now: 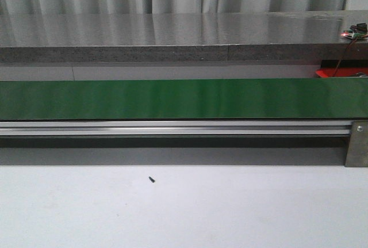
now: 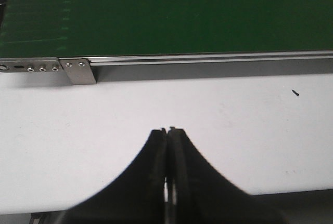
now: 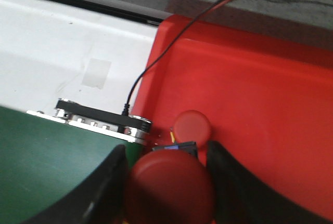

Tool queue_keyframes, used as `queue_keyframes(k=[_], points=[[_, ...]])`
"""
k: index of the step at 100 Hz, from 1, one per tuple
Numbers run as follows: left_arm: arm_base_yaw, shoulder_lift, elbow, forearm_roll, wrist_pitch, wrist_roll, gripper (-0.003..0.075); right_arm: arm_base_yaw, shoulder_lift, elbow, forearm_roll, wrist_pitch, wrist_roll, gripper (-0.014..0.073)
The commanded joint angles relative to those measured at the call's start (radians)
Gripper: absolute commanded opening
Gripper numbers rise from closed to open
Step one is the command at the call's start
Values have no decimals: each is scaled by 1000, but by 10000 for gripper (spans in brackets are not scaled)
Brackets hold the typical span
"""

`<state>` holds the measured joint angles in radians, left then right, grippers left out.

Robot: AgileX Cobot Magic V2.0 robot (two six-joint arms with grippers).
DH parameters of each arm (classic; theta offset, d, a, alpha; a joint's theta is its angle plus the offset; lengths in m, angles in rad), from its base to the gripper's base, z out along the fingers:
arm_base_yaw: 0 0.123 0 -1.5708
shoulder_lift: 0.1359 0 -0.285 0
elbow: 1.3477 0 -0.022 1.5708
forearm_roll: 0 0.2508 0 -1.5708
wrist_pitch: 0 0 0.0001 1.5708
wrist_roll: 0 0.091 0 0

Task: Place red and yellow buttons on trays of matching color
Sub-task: 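Place the second red button in the red tray beside the first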

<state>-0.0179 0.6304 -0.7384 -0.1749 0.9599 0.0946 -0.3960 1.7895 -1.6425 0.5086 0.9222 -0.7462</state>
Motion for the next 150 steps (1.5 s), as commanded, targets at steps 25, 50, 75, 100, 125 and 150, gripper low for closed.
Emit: queue_keyframes(k=[25,50,75,100,125,150], points=[[-10,-1,-24,-16,-53,1,-20,-92,-6,62,47,-262,98,162],[-10,-1,-24,-16,-53,1,-20,-89,110,61,140,-375,104,162],[-10,-1,-24,-16,-53,1,-20,-89,220,60,172,-438,104,162],[-10,-1,-24,-16,-53,1,-20,-89,248,60,173,-450,97,225],[-10,-1,-24,-16,-53,1,-20,-89,235,60,177,-435,90,468],[-10,-1,-24,-16,-53,1,-20,-89,147,65,176,-364,87,373]])
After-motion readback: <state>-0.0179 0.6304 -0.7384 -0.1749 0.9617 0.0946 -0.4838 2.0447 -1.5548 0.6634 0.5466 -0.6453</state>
